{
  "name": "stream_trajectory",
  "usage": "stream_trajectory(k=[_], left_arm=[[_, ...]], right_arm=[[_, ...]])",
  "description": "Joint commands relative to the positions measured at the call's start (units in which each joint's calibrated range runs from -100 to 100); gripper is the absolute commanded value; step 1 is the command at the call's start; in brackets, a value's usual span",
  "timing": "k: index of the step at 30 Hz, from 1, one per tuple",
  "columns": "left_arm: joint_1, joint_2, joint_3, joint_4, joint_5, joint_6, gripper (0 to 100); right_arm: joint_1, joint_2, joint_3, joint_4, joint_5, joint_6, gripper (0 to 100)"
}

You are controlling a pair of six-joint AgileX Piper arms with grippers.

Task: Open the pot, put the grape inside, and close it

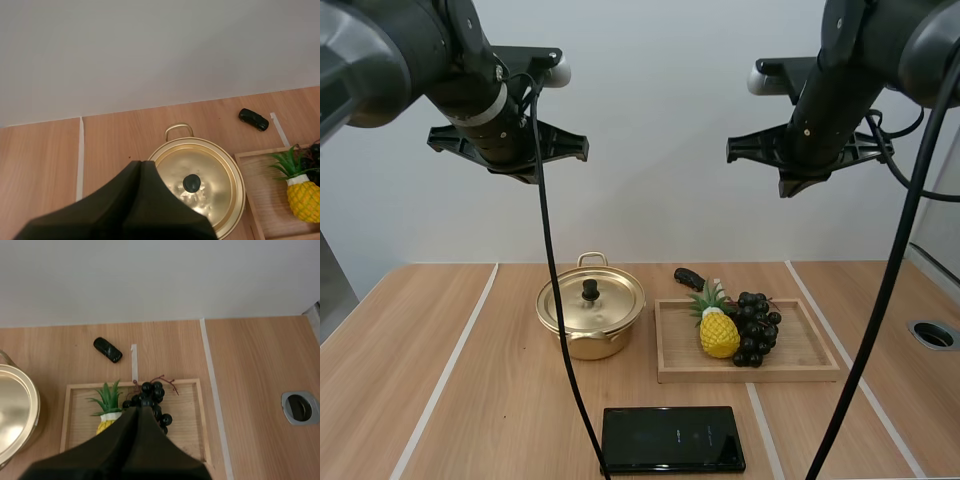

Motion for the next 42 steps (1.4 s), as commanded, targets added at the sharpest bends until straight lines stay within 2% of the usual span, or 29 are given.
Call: stream_trajectory(k=[1,10,12,13,14,15,17,18,21,29,42], left_arm=[[-0.03,0.6,-0.4,-2.3,0.1,0.2,0],[-0.03,0.6,-0.4,-1.6,0.4,-0.1,1],[-0.03,0.6,-0.4,-1.2,1.4,-1.0,13],[-0.03,0.6,-0.4,-1.0,1.7,-1.0,21],[-0.03,0.6,-0.4,-1.0,2.2,-1.0,35],[-0.03,0.6,-0.4,-1.0,2.2,-1.0,53],[-0.03,0.6,-0.4,-1.0,2.2,0.0,95],[-0.03,0.6,-0.4,-1.2,2.2,1.1,100],[-0.03,0.6,-0.4,-1.5,2.4,4.1,100],[-0.03,1.2,-0.3,-2.0,1.5,5.8,100],[-0.03,9.7,-0.3,-10.2,1.7,14.5,100]], right_arm=[[-0.3,-0.4,3.3,-0.3,0.0,0.2,0],[-0.3,-0.4,5.4,-0.5,0.0,0.2,0],[-0.3,-0.4,5.4,-0.5,0.0,0.2,0],[-0.3,-0.4,5.4,-0.5,0.0,0.2,11],[-0.3,-0.4,5.4,-0.5,0.0,0.2,28],[-0.3,-0.4,5.4,-0.5,0.0,0.2,44],[-0.3,-0.4,5.4,-0.4,0.0,-0.1,90],[-0.3,-0.4,5.4,-0.4,0.0,-0.5,100],[-0.3,-0.4,5.4,-0.9,0.0,-0.6,100],[-0.3,-0.4,5.4,-0.4,0.0,-0.6,100],[-0.3,-0.4,5.4,0.3,0.0,-0.6,100]])
